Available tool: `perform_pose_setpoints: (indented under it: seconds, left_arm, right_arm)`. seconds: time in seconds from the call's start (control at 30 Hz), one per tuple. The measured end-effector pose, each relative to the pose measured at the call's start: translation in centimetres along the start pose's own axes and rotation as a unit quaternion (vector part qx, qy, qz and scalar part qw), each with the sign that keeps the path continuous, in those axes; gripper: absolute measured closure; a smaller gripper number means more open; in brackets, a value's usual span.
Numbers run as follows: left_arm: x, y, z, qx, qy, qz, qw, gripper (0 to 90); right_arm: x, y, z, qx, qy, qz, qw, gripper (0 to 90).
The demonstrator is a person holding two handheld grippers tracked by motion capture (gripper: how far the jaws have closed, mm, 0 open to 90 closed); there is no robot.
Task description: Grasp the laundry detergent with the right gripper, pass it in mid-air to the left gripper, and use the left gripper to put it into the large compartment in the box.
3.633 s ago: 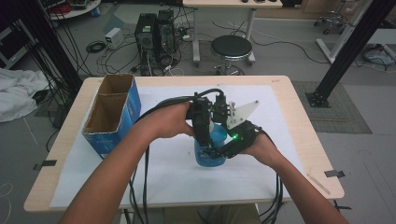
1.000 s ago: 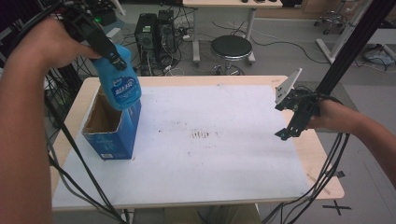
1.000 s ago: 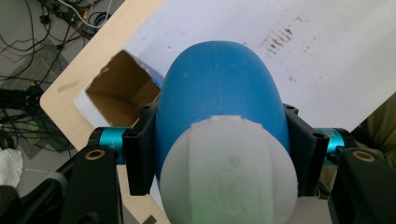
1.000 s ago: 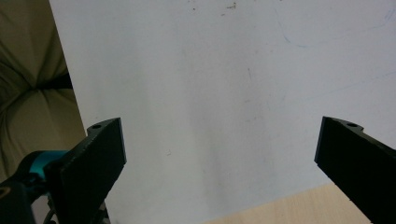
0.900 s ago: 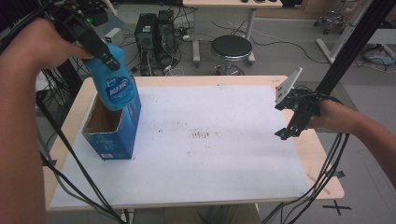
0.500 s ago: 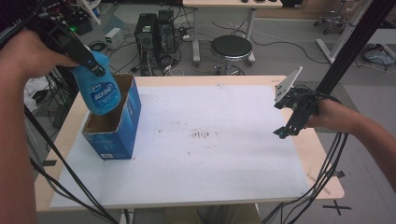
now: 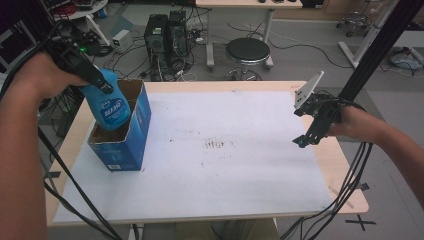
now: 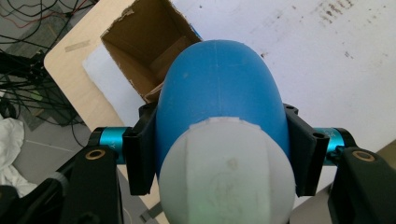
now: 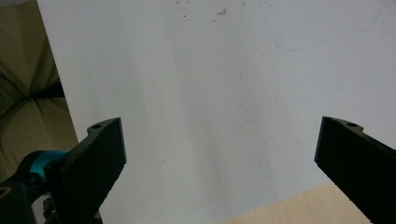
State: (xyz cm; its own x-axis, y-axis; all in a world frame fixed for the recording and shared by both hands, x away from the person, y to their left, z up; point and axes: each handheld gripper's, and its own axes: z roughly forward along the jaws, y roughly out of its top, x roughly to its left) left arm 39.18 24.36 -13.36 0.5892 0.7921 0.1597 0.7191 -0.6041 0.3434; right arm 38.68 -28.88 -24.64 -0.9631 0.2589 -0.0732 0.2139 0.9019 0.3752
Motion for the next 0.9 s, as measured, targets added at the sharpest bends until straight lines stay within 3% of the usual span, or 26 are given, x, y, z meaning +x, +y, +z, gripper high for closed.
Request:
perform_pose_setpoints:
  seconds: [0.27, 0.47, 0.9]
  left_arm:
    - [-0.1, -1.1, 4.4, 0.018, -0.002, 0.015, 0.9997, 38.0]
    - [-0.3, -2.1, 8.0, 0.037, -0.010, 0.040, 0.9984, 38.1]
    - [-0.1, -3.4, 12.4, 0.047, -0.022, 0.052, 0.9973, 38.1]
  right_arm:
    - [-0.1, 0.4, 0.5, 0.002, 0.003, -0.002, 1.0000, 1.1]
    - [0.0, 0.5, 1.1, 0.002, 0.006, -0.003, 1.0000, 1.1]
    - [-0.1, 0.2, 1.7, 0.005, 0.009, 0.006, 0.9999, 1.1]
